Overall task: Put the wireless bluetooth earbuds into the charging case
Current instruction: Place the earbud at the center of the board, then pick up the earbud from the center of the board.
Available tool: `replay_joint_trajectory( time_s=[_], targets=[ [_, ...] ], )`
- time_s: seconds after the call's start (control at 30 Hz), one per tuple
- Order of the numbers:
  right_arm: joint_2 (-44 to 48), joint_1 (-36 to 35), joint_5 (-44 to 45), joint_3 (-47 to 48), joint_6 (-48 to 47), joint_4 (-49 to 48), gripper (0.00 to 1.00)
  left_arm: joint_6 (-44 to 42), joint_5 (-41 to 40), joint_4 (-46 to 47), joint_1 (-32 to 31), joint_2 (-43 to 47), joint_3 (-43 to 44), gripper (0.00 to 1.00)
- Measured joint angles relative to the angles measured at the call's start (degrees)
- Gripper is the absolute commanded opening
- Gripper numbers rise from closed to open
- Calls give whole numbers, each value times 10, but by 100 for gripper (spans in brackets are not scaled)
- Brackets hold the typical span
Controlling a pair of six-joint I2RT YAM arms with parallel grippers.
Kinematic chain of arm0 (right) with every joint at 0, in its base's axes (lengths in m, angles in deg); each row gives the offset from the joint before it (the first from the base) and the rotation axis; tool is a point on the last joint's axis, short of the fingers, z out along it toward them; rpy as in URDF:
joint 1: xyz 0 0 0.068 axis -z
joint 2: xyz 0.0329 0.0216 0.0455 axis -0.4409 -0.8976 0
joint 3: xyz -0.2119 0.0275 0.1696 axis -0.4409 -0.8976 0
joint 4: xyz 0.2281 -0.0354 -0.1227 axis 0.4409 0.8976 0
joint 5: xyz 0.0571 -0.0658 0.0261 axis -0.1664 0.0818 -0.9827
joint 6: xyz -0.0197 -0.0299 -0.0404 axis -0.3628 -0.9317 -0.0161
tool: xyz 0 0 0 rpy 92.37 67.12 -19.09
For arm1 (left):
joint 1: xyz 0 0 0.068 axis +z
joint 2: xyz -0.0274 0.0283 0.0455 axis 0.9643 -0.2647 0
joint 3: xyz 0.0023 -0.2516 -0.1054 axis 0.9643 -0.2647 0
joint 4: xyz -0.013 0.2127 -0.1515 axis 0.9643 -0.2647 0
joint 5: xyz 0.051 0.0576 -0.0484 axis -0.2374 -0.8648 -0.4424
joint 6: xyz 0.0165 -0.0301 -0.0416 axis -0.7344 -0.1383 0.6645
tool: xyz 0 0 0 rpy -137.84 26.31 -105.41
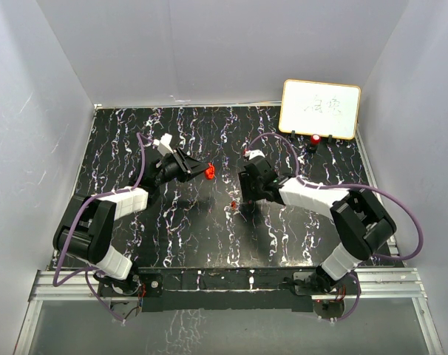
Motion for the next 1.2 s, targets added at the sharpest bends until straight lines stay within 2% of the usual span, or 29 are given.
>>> replay_joint_trajectory(
  time_s=[0.07,0.37,0.77,1.2],
  targets=[
    [7,0,-1,19,-2,23,49,0,0,0,1,0,0,0],
    [-9,0,-6,213,-15,182,49,0,0,1,2,0,-4,0],
    [-49,0,-16,234,-15,301,54,0,1,4,8,0,-12,0],
    [-117,0,-33,256,-18,338,45,2,7,14,9,0,-12,0]
  ],
)
